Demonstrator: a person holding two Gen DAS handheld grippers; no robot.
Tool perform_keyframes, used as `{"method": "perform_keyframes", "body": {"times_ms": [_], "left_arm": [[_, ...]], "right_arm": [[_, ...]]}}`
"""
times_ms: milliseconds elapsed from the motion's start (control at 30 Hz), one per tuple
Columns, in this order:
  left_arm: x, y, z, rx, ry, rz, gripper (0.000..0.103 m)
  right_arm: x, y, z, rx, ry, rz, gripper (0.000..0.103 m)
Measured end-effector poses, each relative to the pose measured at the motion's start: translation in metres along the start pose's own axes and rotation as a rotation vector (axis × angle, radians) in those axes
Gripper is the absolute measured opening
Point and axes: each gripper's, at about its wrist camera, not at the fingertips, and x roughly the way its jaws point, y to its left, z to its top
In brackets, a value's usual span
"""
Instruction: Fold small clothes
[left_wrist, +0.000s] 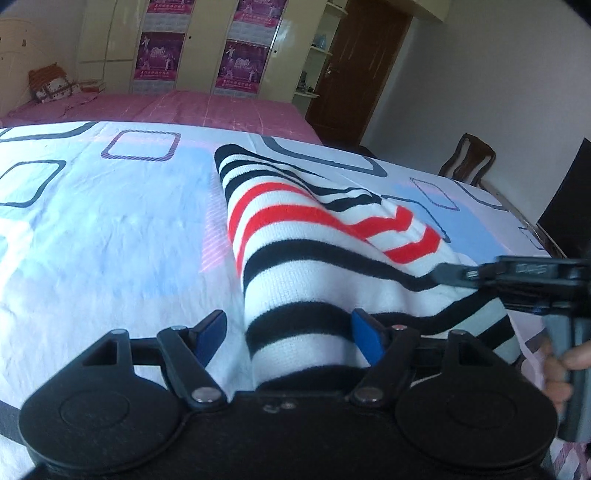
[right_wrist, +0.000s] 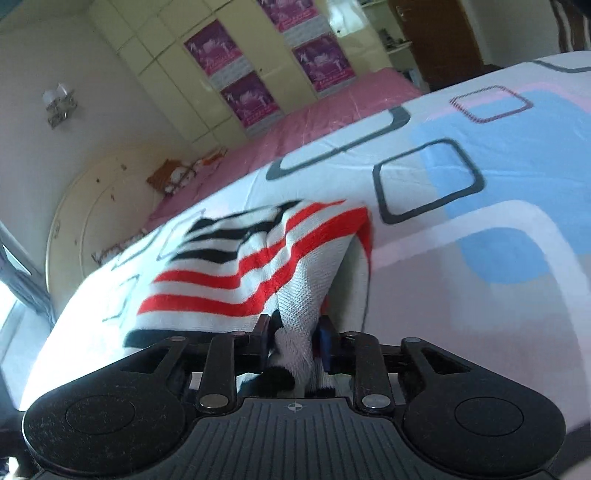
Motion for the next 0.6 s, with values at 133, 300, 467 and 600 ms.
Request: {"method": "perform_keyframes", "body": {"times_ms": [133, 300, 467, 600], "left_arm": [[-0.001, 0.006, 0.000, -0.001, 0.010, -0.014, 0.074], [0.001, 0.002, -0.002, 0.007, 0.018, -0.010, 0.074], [0.003, 0.004, -0.004, -0.006, 0.032, -0.009, 0.074], [0.005, 0.004, -0.004, -0.005, 0.045, -0.011, 0.074]], "right_arm": [[-0.029, 0.005, -0.007, -0.001, 0.016, 0.026, 0.027], [-0.039, 0.011, -0.029, 0.005, 0.058, 0.032, 0.027], [-0.036, -0.001, -0.044, 0.042, 0.082, -0.030, 0.026], [-0.027, -0.012, -0.056, 0.075, 0.116, -0.054, 0.026]]}}
